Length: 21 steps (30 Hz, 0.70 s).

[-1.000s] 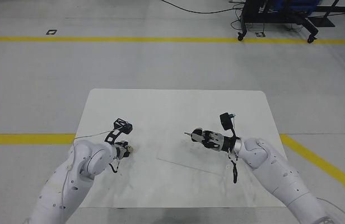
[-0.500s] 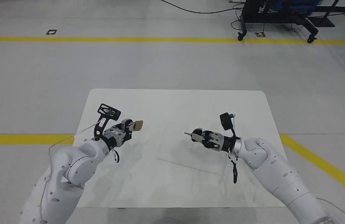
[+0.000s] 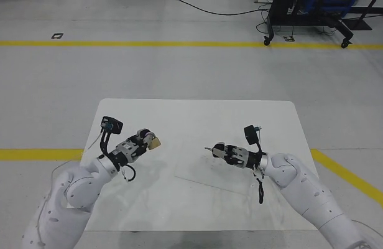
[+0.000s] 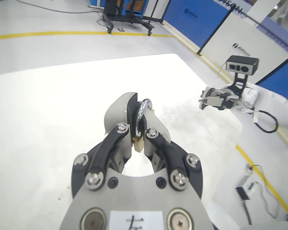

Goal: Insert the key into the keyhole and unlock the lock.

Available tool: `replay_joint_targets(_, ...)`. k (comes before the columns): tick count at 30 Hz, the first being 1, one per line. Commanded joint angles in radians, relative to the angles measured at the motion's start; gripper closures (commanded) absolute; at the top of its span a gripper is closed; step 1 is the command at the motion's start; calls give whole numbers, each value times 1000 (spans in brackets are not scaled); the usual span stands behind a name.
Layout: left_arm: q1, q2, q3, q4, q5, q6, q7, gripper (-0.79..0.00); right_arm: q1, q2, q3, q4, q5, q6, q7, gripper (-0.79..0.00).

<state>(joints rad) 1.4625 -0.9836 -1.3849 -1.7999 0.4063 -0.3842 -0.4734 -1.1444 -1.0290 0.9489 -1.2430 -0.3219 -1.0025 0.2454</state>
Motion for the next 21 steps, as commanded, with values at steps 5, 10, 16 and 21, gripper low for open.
replay_joint_targets(5,-206,-22,120,270,-488,-33,-260,0,38,-25,-46,8,31,61,1,0)
replay_joint_targets(10,-219,-23,129,275,-481,-32,-271,0,45,-33,-49,-13,6,110,-26,0)
replay_joint_targets(16,-209,-26,136,287,-494,-1,-256,0,45,-33,-49,-13,6,110,-26,0)
replay_joint_targets(21,-273,-50,206,352,-669,193,-279,0,34,-45,-78,-38,88,116,-15,0)
